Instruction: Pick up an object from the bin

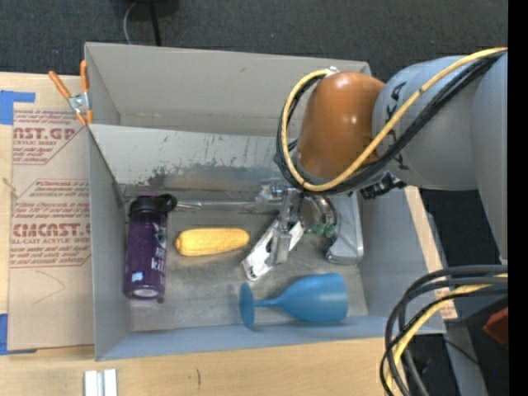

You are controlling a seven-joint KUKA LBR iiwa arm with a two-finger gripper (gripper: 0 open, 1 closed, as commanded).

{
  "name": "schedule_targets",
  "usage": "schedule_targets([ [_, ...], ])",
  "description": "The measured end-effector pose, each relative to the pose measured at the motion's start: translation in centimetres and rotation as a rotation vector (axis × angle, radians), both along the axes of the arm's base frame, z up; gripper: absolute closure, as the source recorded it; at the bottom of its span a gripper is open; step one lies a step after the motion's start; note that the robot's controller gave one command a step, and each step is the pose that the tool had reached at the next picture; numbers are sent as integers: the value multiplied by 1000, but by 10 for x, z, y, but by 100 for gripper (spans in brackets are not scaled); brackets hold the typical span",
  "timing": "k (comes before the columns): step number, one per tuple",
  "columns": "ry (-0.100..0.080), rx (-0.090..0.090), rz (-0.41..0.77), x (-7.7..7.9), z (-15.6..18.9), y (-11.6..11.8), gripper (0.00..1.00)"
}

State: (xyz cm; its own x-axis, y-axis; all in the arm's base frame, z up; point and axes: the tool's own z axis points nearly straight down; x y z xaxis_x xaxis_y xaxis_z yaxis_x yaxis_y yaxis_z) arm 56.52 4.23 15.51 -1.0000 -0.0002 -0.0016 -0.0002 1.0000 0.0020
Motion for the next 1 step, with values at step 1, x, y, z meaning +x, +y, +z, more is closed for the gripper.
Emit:
schedule_targets([
  [1,0,0,0,0,0,0,0],
])
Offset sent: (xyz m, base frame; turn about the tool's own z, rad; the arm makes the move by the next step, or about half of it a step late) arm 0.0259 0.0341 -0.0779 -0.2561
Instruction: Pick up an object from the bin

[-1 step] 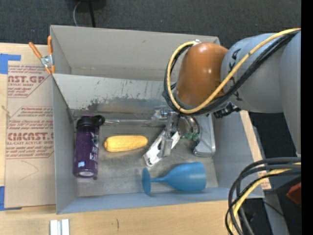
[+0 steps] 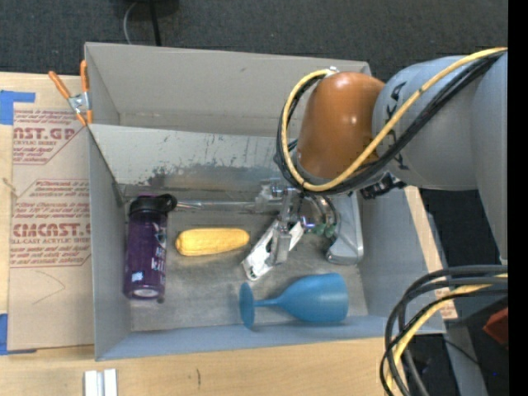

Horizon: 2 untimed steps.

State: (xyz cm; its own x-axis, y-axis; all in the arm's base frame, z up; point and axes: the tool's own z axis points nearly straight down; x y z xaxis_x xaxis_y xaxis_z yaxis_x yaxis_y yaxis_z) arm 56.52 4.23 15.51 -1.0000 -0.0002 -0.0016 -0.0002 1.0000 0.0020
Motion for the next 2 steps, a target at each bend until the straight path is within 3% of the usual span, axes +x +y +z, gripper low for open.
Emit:
schedule_targets([
  [1,-9,-3,81,10,-20,9,0],
  [2,1,-1,165,11,-59,28,0],
])
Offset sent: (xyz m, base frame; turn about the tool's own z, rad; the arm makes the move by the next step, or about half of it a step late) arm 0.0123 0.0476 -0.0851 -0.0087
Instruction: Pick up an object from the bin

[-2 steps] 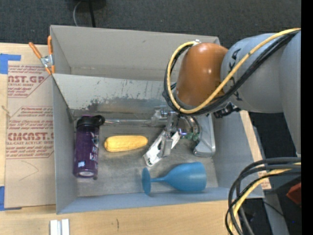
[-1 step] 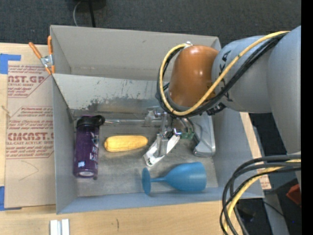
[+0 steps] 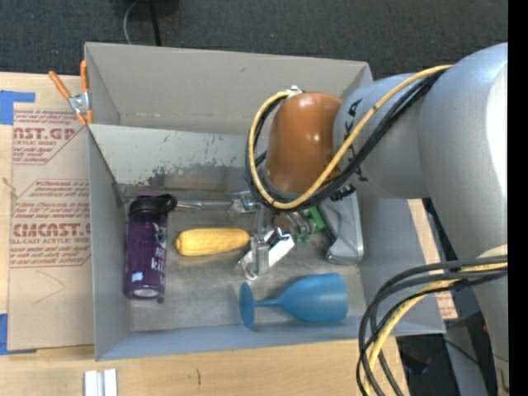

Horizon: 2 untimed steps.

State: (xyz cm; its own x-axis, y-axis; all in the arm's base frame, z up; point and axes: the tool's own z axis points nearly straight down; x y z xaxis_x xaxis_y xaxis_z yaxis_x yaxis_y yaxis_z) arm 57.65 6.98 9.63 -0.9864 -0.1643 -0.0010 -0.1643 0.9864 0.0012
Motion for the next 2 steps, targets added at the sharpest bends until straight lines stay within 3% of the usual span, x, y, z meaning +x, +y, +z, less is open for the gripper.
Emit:
schedule_targets([
  [1,-4,2,-153,-5,-11,6,0],
  [2,-13,1,-9,-19,-20,28,0],
])
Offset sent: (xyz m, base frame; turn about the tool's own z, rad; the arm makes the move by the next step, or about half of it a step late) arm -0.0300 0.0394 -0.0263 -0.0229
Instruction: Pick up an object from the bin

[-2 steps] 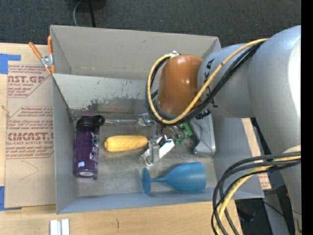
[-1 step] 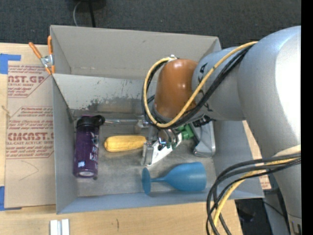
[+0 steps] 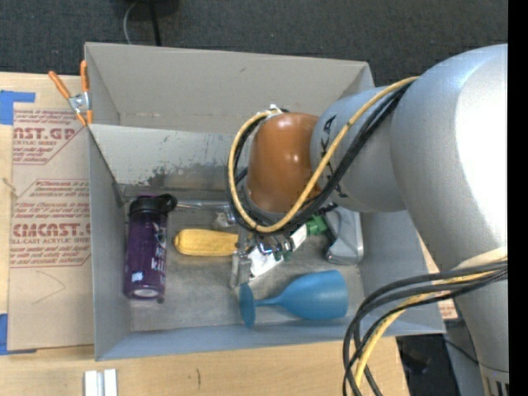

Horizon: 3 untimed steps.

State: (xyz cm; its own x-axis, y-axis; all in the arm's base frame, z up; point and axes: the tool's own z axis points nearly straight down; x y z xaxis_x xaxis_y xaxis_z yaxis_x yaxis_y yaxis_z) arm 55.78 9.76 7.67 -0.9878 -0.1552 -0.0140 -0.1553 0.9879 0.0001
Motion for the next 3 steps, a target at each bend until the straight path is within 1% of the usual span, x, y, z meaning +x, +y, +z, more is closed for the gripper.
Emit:
schedule_targets([
  [1,5,4,-80,-13,-6,27,100],
  [2,5,4,-80,-13,-6,27,100],
  [3,-3,4,-54,-7,159,7,100],
])
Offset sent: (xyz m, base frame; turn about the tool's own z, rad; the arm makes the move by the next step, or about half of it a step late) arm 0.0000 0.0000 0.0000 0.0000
